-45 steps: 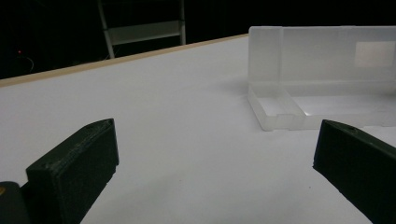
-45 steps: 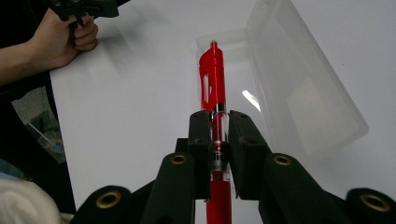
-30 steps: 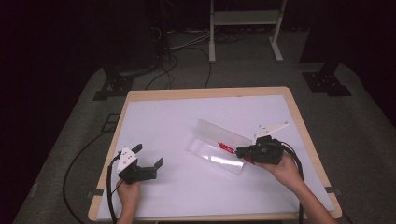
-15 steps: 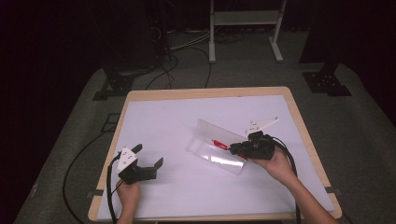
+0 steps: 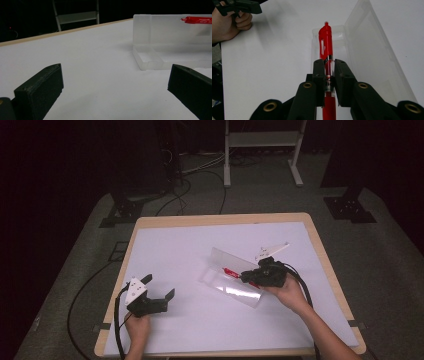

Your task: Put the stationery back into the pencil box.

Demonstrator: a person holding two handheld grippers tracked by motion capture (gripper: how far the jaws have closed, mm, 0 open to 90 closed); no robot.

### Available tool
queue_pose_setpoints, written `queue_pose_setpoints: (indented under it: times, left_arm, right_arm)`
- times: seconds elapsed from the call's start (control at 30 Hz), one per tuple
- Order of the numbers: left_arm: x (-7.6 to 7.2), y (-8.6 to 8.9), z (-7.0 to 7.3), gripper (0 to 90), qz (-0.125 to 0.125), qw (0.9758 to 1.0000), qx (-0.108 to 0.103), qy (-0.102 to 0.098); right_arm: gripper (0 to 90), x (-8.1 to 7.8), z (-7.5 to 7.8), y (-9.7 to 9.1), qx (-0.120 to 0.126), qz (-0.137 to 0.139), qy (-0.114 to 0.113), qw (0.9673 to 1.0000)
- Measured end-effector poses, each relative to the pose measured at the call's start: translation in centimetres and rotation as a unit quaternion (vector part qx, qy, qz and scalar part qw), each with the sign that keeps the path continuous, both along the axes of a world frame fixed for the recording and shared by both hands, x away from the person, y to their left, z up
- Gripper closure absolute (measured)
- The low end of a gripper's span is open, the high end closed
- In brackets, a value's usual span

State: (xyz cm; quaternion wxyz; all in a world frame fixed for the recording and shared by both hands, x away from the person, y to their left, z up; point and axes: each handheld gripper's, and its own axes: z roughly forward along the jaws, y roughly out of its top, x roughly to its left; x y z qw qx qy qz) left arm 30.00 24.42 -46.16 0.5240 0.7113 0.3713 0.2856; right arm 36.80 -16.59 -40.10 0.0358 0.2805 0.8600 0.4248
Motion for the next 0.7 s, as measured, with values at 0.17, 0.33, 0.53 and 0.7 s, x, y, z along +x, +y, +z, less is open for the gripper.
queue_pose_setpoints:
  times: [0.17, 0.33, 0.53, 0.7]
  left_arm:
    - [0.0, 0.0, 0.0, 0.0, 0.000, 1.0000, 0.001, 0.000]
    - [0.0, 0.0, 0.0, 0.0, 0.000, 1.0000, 0.000, -0.001]
    - [0.0, 0.0, 0.0, 0.0, 0.000, 1.0000, 0.000, -0.001]
    - [0.0, 0.0, 0.0, 0.0, 0.000, 1.0000, 0.000, -0.001]
  right_arm:
    - [78.8, 0.3, -0.3, 0.3, -0.004, -0.003, 0.003, 1.0000]
    - [78.8, 0.7, -0.7, 0.5, -0.008, -0.005, 0.005, 0.9999]
    - [78.8, 0.9, -0.9, 0.8, -0.010, -0.008, 0.006, 0.9999]
    - [78.8, 1.1, -1.2, 1.1, -0.018, -0.010, 0.004, 0.9998]
